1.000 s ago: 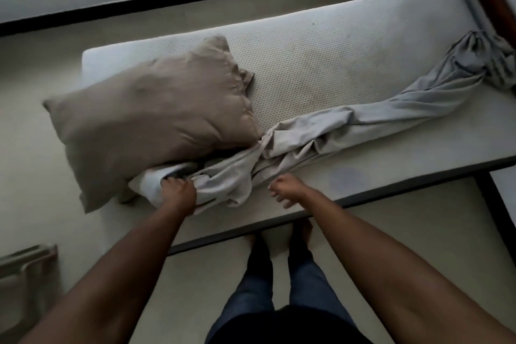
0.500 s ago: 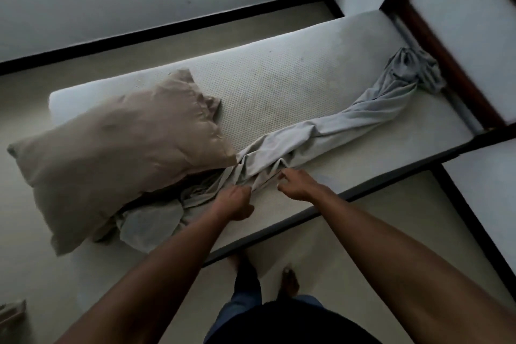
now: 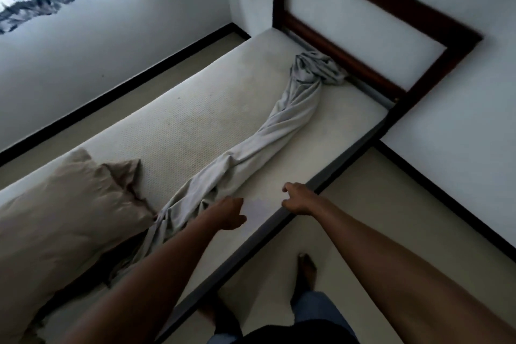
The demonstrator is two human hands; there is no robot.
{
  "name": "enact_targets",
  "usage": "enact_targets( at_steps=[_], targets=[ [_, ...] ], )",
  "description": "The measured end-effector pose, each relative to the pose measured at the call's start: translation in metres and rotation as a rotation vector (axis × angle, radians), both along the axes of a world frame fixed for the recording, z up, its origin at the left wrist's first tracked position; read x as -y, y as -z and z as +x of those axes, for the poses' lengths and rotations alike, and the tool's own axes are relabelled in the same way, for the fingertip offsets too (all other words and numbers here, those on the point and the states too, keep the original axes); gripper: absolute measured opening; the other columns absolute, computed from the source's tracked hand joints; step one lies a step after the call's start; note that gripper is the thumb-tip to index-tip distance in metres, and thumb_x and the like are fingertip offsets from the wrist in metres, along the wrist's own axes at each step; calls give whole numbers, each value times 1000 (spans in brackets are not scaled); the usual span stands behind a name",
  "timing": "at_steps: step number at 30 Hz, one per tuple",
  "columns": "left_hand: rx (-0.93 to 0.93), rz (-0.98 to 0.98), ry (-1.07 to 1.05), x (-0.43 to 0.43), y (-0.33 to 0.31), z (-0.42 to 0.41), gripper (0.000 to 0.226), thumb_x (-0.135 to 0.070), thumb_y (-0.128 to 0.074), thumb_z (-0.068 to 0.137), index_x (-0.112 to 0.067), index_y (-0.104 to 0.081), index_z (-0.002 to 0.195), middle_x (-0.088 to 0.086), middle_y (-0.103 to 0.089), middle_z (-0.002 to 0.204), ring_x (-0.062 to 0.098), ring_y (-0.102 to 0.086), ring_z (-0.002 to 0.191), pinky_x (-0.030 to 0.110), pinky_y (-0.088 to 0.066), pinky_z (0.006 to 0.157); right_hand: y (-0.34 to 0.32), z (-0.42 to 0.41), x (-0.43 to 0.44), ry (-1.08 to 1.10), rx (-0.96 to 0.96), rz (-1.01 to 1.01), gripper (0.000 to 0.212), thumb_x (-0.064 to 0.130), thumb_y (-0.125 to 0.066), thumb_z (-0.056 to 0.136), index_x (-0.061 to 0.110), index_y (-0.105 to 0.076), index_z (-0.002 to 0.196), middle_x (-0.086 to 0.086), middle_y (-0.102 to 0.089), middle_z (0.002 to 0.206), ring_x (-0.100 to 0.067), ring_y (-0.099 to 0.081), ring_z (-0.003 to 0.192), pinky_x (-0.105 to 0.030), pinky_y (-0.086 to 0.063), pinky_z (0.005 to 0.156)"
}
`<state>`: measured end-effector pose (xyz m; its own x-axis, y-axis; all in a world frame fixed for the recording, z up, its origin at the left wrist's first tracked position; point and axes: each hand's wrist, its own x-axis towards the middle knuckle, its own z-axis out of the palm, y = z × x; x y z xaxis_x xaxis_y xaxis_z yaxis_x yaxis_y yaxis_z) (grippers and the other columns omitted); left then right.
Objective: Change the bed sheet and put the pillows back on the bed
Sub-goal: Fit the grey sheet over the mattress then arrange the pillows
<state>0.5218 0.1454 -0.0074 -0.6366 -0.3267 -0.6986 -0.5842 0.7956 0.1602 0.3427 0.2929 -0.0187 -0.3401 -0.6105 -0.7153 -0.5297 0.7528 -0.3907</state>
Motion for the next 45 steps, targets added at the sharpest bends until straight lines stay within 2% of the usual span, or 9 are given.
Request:
enact_targets(
  at_steps=[5,13,18,23,28,34,38,41,45],
  targets=[
    [-49,-1,-58,-23,-4,-108,54,-45,-55,100,-18,-45,146,8,-54,141,21,-56,124,34,-47,104,-4,-118,-25,21,-29,-45,61,24,-57,96,11,-36,152,-15,-46,148,-29,-50,130,-34,-45,98],
    [-19,70,-62,-33,-2,-204,56,-46,-52,101,-20,-40,149,5,-53,143,18,-56,125,29,-45,101,-13,-257,-19,41,-71,-67,60,28,-56,96,14,-37,151,-14,-48,146,-28,-51,128,-31,-42,90],
    [41,51,-6,4,27,-262,55,-45,-51,102,-15,-44,148,6,-54,140,19,-55,125,31,-45,104,6,-323,1,-20,-85,-41,62,28,-57,96,14,-36,152,-13,-45,150,-28,-50,131,-36,-45,101],
    [-30,32,-17,68,46,-366,45,-43,-55,99,-17,-55,136,6,-56,138,20,-56,123,33,-44,105,31,-403,23,-115,-105,45,62,31,-59,96,15,-36,151,-12,-43,152,-28,-48,134,-39,-44,108],
    [-82,13,-122,95,49,-445,46,-40,-57,99,-18,-54,140,4,-55,140,20,-55,125,27,-40,102,49,-476,44,-85,-42,82,60,31,-55,100,13,-35,153,-15,-44,150,-29,-49,131,-34,-44,103],
    [-110,79,-322,119,90,-510,39,-45,-65,93,-24,-63,127,1,-61,131,17,-60,114,24,-42,96,104,-550,100,-275,54,150,62,34,-57,99,14,-36,153,-13,-39,154,-28,-44,137,-37,-41,110],
    [-181,-40,-594,150,147,-540,29,-36,-64,92,-23,-66,117,7,-71,112,25,-69,99,35,-54,84,164,-596,184,-385,-59,-75,49,24,-57,93,14,-51,141,-15,-45,148,-33,-48,134,-38,-45,108],
    [-287,-239,-674,178,214,-570,33,-27,-68,89,-16,-62,119,13,-68,107,34,-65,100,42,-51,81,233,-621,256,-349,-184,-329,45,18,-60,90,27,-60,133,-11,-35,156,-33,-42,138,-40,-42,111],
    [-115,-307,-610,191,286,-588,41,-35,-67,88,-14,-59,122,17,-66,111,39,-62,105,47,-48,87,303,-644,293,-313,-354,-396,32,25,-61,92,30,-66,123,-11,-45,146,-35,-53,125,-44,-49,102]
  ],
)
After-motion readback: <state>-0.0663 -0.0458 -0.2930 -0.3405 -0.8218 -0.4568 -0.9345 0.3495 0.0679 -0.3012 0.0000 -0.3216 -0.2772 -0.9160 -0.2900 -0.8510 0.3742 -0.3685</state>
